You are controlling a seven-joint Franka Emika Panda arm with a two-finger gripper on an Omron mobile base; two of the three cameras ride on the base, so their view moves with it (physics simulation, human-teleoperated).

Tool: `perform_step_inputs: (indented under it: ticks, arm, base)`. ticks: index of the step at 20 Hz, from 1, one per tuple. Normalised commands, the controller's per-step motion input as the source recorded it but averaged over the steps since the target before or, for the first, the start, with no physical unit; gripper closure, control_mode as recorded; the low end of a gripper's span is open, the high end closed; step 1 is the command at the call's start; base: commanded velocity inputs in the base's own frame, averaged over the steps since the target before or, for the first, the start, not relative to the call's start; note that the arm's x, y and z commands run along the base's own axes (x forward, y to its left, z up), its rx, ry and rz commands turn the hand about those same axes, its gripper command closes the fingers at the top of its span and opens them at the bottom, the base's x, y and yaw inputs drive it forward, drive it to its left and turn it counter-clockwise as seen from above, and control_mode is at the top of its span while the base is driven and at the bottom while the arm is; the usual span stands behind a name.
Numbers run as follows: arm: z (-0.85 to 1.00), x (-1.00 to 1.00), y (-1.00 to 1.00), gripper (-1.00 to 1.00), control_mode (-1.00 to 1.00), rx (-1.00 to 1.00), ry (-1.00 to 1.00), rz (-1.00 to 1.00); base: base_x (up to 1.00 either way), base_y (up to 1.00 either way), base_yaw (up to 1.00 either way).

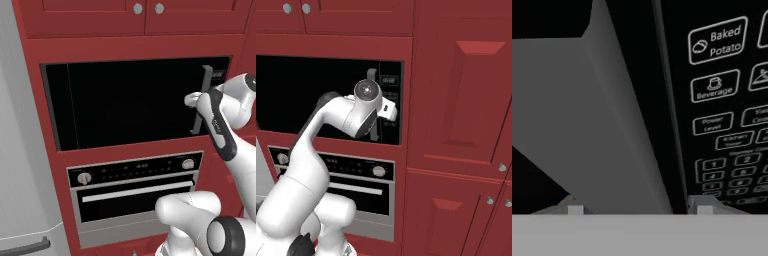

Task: Place the sponge inside the microwave to prepare for sanitizing.

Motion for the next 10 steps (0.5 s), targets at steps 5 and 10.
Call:
perform_step_inputs:
  ticks: [5, 10]
  arm:
    - [-0.15, 0.3, 0.08, 1.0, -1.0, 0.12, -0.04, 0.0]
    - [-0.08, 0.03, 0.24, 1.0, -1.0, 0.13, -0.07, 0.0]
  base:
    - [0.0, 0.0, 0.0]
    - [0.0, 0.0, 0.0]
